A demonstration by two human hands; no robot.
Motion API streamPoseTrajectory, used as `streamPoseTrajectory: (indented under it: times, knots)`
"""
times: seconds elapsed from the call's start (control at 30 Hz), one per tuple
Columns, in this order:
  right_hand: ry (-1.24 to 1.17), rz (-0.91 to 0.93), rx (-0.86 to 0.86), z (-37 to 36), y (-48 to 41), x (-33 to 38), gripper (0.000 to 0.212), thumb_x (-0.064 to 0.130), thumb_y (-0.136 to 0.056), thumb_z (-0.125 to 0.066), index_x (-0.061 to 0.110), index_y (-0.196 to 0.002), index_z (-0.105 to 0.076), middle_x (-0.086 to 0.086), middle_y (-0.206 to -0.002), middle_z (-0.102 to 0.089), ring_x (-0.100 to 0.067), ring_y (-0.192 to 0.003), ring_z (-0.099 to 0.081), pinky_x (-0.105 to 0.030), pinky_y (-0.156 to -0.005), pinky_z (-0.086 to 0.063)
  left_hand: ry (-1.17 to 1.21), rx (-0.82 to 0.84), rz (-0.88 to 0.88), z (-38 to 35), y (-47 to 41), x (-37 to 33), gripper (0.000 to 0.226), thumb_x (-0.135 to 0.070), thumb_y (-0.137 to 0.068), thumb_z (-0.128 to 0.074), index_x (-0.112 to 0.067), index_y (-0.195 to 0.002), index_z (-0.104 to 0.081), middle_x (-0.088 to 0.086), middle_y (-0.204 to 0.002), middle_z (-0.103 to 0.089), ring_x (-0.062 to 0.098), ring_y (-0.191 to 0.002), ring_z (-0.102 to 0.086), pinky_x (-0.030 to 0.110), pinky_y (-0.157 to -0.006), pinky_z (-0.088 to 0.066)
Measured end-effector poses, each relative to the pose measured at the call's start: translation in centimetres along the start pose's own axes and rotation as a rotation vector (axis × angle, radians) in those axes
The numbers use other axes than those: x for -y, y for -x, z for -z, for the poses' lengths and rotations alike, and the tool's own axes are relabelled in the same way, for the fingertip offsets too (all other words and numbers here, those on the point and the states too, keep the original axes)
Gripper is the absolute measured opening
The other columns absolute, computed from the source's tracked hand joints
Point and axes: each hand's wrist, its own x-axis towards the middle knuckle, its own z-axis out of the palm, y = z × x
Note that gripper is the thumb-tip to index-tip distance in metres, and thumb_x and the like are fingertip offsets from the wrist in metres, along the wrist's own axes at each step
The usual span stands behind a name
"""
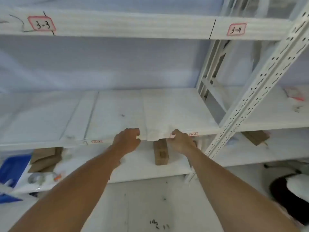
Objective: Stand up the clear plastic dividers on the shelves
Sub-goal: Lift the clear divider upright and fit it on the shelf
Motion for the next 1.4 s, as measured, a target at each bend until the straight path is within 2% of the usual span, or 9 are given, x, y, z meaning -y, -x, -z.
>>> streamPoseTrajectory:
  times: [0.17,0.3,0.43,0.5,0.7,0.83,1.07,1.23,1.4]
  knots:
    - [-0.296,-0.123,0.044,-5.7,-3.5,-3.0,0.028,0.034,-0.092,-0.055,0.019,-0.116,-0.061,-0.003,-0.112,-0.067,-0.025,-0.102,-0.063,-0.036,-0.085,-0.052,-0.109,-0.085,-0.147,-5.8,-3.4,-1.0,0.030,-0.020,-0.097,-0.058,-0.019,-0.126,-0.062,0.004,-0.116,-0.066,0.028,-0.099,-0.069,0.043,-0.083,-0.059]
    - [-0.981,-0.230,0.234,-10.7,-6.2,-3.8,0.043,0.036,-0.090,-0.072,0.005,-0.119,-0.061,-0.005,-0.106,-0.063,-0.018,-0.091,-0.062,-0.031,-0.077,-0.053,-0.303,-0.229,-0.303,-8.0,-6.5,-1.5,0.020,-0.015,-0.087,-0.074,-0.008,-0.105,-0.069,0.009,-0.102,-0.063,0.028,-0.076,-0.070,0.039,-0.059,-0.061]
    - [-1.298,-0.268,0.362,-12.5,-7.9,-1.6,0.069,0.053,-0.084,-0.074,0.015,-0.136,-0.051,-0.006,-0.132,-0.060,-0.026,-0.120,-0.059,-0.043,-0.104,-0.050,-0.317,-0.318,-0.334,-8.5,-7.6,-1.3,0.026,-0.013,-0.078,-0.085,-0.007,-0.090,-0.062,0.007,-0.078,-0.064,0.027,-0.049,-0.066,0.030,-0.042,-0.051]
    - [-1.359,-0.279,0.362,-12.5,-8.6,-0.2,0.079,0.062,-0.073,-0.077,0.015,-0.134,-0.056,-0.005,-0.128,-0.063,-0.022,-0.116,-0.063,-0.042,-0.102,-0.052,-0.307,-0.359,-0.365,-8.3,-8.1,-1.1,0.019,-0.013,-0.085,-0.081,-0.008,-0.088,-0.063,0.006,-0.075,-0.064,0.027,-0.047,-0.064,0.030,-0.042,-0.052]
    - [-1.479,-0.318,0.224,-13.9,-9.9,1.0,0.065,0.054,-0.069,-0.083,0.009,-0.114,-0.070,-0.012,-0.114,-0.073,-0.017,-0.102,-0.072,-0.031,-0.093,-0.057,-0.247,-0.303,-0.464,-8.0,-9.8,-1.1,0.009,0.004,-0.082,-0.071,-0.005,-0.080,-0.068,0.008,-0.078,-0.064,0.031,-0.052,-0.063,0.032,-0.048,-0.050]
    - [-1.501,-0.404,0.133,-14.3,-10.1,1.3,0.061,0.048,-0.061,-0.085,0.003,-0.101,-0.073,-0.012,-0.100,-0.077,-0.015,-0.092,-0.075,-0.030,-0.095,-0.056,-0.231,-0.293,-0.527,-8.3,-10.7,-0.7,0.014,0.012,-0.075,-0.070,-0.001,-0.075,-0.066,0.009,-0.072,-0.060,0.029,-0.046,-0.055,0.026,-0.048,-0.036]
    - [-1.479,-0.435,0.062,-13.0,-10.2,-0.2,0.063,0.052,-0.058,-0.085,0.004,-0.098,-0.074,-0.005,-0.088,-0.078,-0.016,-0.089,-0.075,-0.035,-0.095,-0.056,-0.207,-0.319,-0.610,-9.3,-11.6,-2.4,0.015,0.002,-0.075,-0.052,0.001,-0.075,-0.067,0.011,-0.074,-0.061,0.034,-0.046,-0.057,0.032,-0.044,-0.049]
    - [-1.455,-0.419,0.020,-12.8,-10.1,-0.6,0.060,0.052,-0.060,-0.080,0.003,-0.095,-0.073,0.001,-0.077,-0.071,-0.020,-0.093,-0.073,-0.038,-0.093,-0.057,-0.207,-0.347,-0.612,-9.7,-11.9,-2.6,0.018,-0.002,-0.079,-0.054,0.001,-0.082,-0.071,0.012,-0.080,-0.067,0.034,-0.054,-0.064,0.038,-0.048,-0.057]
    - [-1.432,-0.437,0.001,-12.1,-10.1,-1.2,0.059,0.055,-0.060,-0.078,0.006,-0.093,-0.074,0.000,-0.081,-0.073,-0.016,-0.090,-0.073,-0.038,-0.092,-0.057,-0.215,-0.324,-0.619,-9.8,-11.9,-3.7,0.014,0.000,-0.079,-0.056,0.000,-0.081,-0.070,0.012,-0.079,-0.066,0.032,-0.056,-0.064,0.034,-0.047,-0.051]
